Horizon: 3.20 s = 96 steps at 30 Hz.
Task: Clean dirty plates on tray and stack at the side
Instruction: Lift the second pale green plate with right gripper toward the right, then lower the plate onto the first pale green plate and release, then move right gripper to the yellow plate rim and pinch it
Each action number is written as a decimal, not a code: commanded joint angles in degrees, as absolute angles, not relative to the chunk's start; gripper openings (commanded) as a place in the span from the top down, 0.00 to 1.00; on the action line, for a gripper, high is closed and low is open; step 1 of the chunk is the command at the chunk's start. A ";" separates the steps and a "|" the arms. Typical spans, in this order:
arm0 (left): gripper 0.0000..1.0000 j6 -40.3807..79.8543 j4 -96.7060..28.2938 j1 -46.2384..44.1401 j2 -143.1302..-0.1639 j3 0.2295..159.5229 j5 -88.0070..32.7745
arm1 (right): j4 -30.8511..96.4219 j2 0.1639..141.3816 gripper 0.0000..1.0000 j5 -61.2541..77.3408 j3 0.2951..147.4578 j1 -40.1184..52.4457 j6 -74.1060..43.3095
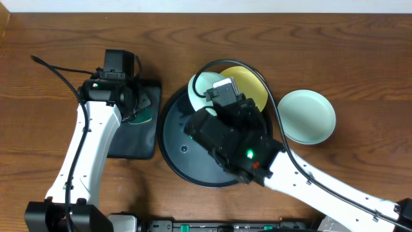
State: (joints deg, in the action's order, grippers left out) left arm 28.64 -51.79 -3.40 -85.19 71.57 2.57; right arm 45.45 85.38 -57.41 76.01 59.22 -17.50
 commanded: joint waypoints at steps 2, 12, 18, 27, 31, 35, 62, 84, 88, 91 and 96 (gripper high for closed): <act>0.92 28.12 -52.05 -3.11 -85.65 72.49 3.68 | 41.74 82.19 0.99 -71.31 77.17 62.59 -13.47; 0.92 28.12 -52.34 -3.11 -85.65 72.49 3.68 | 25.96 80.25 0.99 -81.45 77.17 66.54 1.67; 0.92 28.12 -52.47 -3.11 -85.65 72.49 3.68 | 26.35 80.25 0.99 -80.42 77.14 66.46 1.76; 0.93 28.12 -52.47 -3.11 -85.65 72.49 3.68 | 41.23 80.47 0.99 -63.61 76.77 61.49 -15.79; 0.93 28.12 -52.95 -3.11 -85.65 72.49 3.68 | 47.75 81.78 0.99 -45.98 76.66 55.18 -24.23; 0.93 28.12 -53.12 -3.11 -85.65 72.44 3.68 | 47.79 83.59 0.99 -25.36 76.64 48.42 -24.40; 0.92 28.12 -53.06 -3.14 -85.69 72.44 3.68 | 59.42 84.73 0.99 -4.91 75.46 -8.45 -22.28; 0.92 28.14 -52.36 -3.11 -85.73 72.44 3.68 | 52.14 93.25 0.79 -5.13 66.74 -10.07 -21.52; 0.92 28.12 -52.38 -3.14 -85.73 72.44 3.68 | 48.93 93.23 0.68 2.61 66.78 -9.43 -17.32; 0.93 28.14 -52.40 -3.11 -85.73 72.44 3.68 | 45.71 93.25 0.65 9.80 67.31 -8.19 -17.04; 0.92 28.14 -52.42 -3.11 -85.73 72.44 3.68 | 42.44 94.67 0.62 15.77 71.26 -4.82 -16.78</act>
